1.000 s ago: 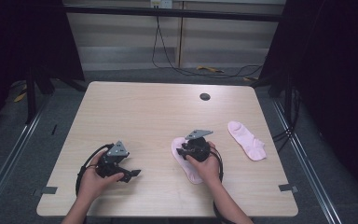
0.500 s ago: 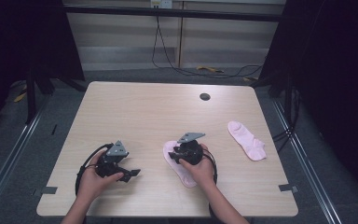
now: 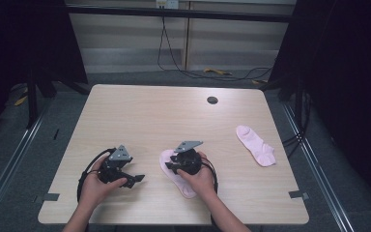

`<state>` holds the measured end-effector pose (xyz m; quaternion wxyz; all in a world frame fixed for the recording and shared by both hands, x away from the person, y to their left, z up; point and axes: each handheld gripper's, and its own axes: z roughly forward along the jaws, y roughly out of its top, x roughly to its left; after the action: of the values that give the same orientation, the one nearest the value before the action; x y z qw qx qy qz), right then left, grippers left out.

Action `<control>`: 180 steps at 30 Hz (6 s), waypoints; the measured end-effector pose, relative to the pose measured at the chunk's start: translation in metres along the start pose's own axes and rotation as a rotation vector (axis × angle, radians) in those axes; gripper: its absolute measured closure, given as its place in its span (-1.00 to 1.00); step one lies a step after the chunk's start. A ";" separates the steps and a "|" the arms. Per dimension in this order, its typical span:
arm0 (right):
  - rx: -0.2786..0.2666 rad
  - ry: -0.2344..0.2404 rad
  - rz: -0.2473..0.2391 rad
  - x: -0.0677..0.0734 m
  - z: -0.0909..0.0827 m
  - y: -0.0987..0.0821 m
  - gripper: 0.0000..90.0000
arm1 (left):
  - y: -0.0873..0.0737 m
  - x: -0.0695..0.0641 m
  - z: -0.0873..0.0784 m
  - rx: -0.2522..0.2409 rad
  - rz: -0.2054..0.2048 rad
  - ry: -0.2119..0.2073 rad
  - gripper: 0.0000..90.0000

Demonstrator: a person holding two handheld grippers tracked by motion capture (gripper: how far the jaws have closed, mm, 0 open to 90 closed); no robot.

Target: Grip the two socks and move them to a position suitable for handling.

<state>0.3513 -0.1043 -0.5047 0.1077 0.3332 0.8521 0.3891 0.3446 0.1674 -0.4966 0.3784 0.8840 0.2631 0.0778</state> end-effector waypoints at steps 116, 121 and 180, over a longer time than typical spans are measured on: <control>-0.056 -0.271 0.142 -0.077 -0.116 -0.062 0.16 | 0.035 -0.020 0.019 0.020 -0.024 0.002 -0.37; -0.071 -0.381 0.214 -0.109 -0.123 -0.065 0.32 | 0.033 -0.015 0.017 0.015 -0.051 0.003 -0.42; -0.003 -0.443 0.287 -0.143 -0.114 -0.082 0.48 | 0.027 -0.011 0.013 0.013 -0.060 0.000 -0.45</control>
<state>0.3689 -0.3034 -0.4992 0.2356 0.5276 0.7512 0.3192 0.3502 0.1378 -0.4854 0.3746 0.8783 0.2899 0.0647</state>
